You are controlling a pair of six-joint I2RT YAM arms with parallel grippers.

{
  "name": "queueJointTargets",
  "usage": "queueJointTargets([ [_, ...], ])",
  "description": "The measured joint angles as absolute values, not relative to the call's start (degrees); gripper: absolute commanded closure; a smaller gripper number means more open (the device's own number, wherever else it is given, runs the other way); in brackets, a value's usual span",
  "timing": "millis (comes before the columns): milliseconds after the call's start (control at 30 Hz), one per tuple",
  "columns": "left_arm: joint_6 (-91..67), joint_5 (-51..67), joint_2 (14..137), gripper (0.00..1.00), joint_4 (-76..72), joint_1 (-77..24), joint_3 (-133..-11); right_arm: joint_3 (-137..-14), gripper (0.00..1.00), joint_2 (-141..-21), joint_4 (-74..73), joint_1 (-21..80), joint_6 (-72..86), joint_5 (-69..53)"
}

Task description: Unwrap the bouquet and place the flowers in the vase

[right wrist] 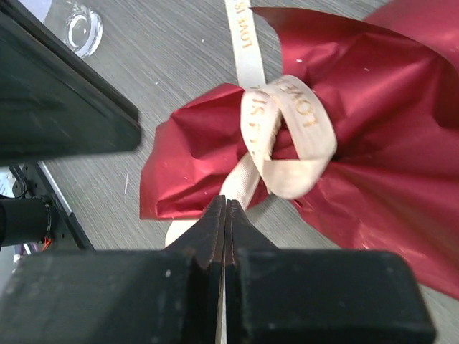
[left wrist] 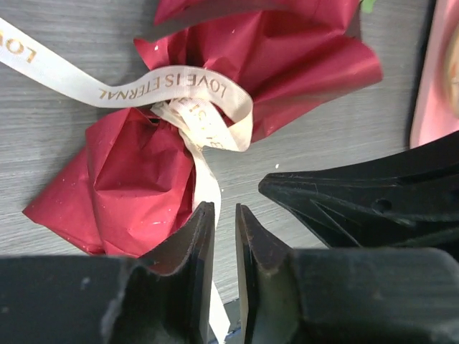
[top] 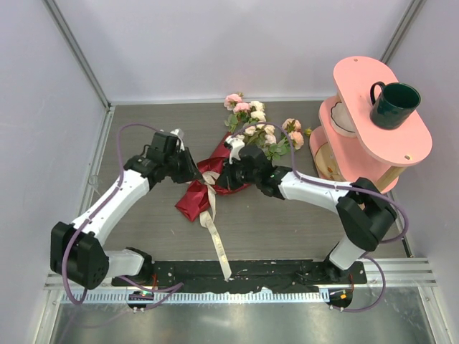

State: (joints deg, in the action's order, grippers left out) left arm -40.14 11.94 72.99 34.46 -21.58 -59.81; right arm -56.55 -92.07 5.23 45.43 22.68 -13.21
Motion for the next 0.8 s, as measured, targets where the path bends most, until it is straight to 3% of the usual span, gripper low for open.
queueJointTargets([
  [567, -43.3, 5.0, 77.1, 0.86, 27.2, -23.6, -46.3, -68.1, 0.99, -107.2, 2.6, 48.8, 20.4, -8.9],
  [800, -43.6, 4.4, 76.8, 0.87, 24.9, -23.6, -43.4, -68.4, 0.93, -107.9, 0.4, 48.7, 17.8, -6.0],
])
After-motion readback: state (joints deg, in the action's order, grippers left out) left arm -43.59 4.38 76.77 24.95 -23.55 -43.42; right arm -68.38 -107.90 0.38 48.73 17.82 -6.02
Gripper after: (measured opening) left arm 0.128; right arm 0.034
